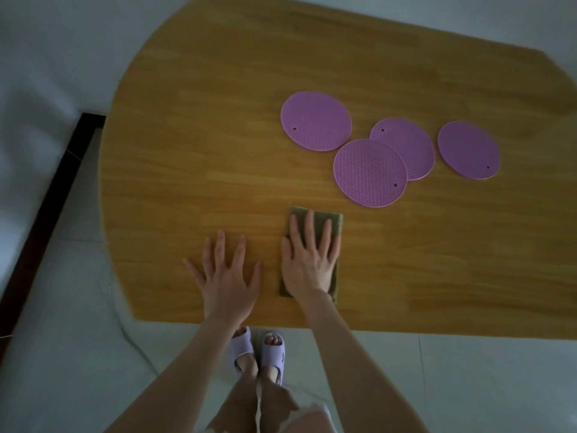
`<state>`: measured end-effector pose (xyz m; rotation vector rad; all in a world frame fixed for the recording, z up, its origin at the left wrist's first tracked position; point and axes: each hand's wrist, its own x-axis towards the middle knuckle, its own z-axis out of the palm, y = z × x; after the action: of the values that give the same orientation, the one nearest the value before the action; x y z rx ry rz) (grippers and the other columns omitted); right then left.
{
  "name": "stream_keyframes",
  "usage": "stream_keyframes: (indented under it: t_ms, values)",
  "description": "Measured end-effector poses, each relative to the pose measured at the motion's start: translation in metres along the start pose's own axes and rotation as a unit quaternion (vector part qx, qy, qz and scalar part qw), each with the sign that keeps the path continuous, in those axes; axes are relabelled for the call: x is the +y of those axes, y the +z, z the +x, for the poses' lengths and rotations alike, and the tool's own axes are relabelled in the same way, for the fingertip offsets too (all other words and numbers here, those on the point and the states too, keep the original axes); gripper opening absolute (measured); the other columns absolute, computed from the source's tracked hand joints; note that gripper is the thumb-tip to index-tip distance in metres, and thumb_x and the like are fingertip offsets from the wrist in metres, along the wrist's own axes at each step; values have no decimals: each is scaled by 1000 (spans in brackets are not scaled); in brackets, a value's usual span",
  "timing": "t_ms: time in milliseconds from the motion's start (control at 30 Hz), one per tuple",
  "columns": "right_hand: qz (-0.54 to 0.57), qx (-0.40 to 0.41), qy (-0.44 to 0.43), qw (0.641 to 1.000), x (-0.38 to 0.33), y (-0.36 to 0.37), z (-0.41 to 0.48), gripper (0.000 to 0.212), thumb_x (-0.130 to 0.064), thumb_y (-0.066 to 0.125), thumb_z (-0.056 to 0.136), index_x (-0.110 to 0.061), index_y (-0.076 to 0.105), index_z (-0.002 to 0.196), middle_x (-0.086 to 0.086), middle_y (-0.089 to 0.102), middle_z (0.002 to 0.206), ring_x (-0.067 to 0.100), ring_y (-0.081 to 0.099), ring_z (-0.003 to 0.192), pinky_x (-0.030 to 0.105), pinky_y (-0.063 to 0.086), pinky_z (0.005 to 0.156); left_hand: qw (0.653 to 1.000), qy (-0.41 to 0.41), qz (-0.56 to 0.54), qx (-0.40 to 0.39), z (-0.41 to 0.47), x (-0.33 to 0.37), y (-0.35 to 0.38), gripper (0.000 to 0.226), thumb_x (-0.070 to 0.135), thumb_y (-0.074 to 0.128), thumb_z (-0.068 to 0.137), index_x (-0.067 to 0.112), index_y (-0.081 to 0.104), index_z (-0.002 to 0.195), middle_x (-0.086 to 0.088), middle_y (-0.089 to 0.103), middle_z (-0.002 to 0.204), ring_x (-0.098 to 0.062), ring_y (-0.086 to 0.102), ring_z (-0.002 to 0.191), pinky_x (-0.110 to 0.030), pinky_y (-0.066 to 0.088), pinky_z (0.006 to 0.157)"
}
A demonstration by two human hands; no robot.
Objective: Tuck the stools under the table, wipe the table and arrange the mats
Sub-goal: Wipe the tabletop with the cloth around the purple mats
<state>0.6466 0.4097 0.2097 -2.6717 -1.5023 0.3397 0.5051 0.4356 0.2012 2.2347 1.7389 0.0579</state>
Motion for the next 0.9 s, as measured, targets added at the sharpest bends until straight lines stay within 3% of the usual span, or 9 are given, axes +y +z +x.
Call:
stream_keyframes:
  t_ms: [167, 267, 367, 467, 533, 633, 700, 800, 900]
  values:
    - [-1, -22, -92, 995, 21, 5, -38, 50, -46, 26, 98, -32, 34, 145, 0, 33, 153, 34, 27, 141, 51, 16, 114, 998, -5, -24, 65, -12, -16, -7, 61, 53, 36, 87, 16, 53, 133, -20, 43, 142, -40, 33, 134, -70, 13, 106]
    - [-15, -7, -52, 999, 62, 0, -42, 52, -47, 24, 96, -32, 37, 145, 1, 34, 152, 34, 30, 139, 50, 18, 113, 997, -33, -11, 65, -20, -36, -14, 63, 56, 34, 87, 19, 49, 136, -18, 41, 143, -38, 28, 136, -68, 9, 108]
    - [-12, -25, 5, 1000, 70, -8, -24, 57, -50, 14, 95, -34, 25, 148, -1, 21, 158, 33, 16, 144, 51, 8, 115, 996, -64, -4, 55, -26, -63, -20, 68, 61, 28, 85, 23, 42, 140, -14, 30, 150, -33, 17, 140, -60, 2, 113]
    - [-11, -36, 40, 998, 46, -8, -2, 53, -49, 14, 99, -38, 7, 150, -4, 1, 160, 31, -3, 146, 51, -3, 116, 996, -63, -12, 69, -29, -78, -20, 69, 61, 30, 84, 20, 47, 137, -17, 33, 148, -36, 22, 137, -60, 10, 112]
    - [-6, -45, 19, 999, 19, -6, 6, 53, -47, 15, 100, -37, 3, 151, -4, -4, 160, 30, -8, 146, 50, -7, 116, 995, -60, -28, 77, -28, -81, -18, 69, 60, 32, 84, 18, 50, 136, -19, 35, 147, -38, 24, 136, -59, 11, 112]
    - [-13, -34, -87, 996, -29, 2, 1, 55, -49, 11, 97, -35, 14, 151, -3, 8, 160, 33, 3, 146, 50, -10, 114, 994, -66, -37, 81, -27, -81, -15, 67, 58, 35, 83, 17, 52, 134, -19, 37, 146, -39, 27, 134, -58, 12, 111]
    - [-2, -34, -132, 991, -54, 8, -14, 55, -47, 17, 96, -33, 28, 148, -1, 22, 157, 35, 16, 144, 51, -2, 114, 994, -66, -36, 82, -28, -81, -15, 67, 58, 36, 82, 18, 54, 132, -18, 39, 145, -38, 28, 134, -58, 14, 111]
    - [0, -39, -163, 986, -60, 14, -36, 50, -45, 29, 97, -31, 40, 143, 0, 35, 152, 36, 28, 140, 53, 13, 112, 994, -67, -37, 75, -28, -82, -15, 67, 59, 37, 82, 20, 51, 134, -16, 37, 147, -36, 26, 135, -54, 11, 112]
    - [-14, -14, -162, 987, -31, 16, -38, 49, -46, 32, 95, -32, 40, 142, 0, 37, 151, 34, 32, 138, 50, 16, 111, 995, -64, -38, 71, -31, -80, -14, 65, 58, 37, 83, 20, 50, 135, -15, 36, 148, -36, 25, 136, -52, 9, 113]
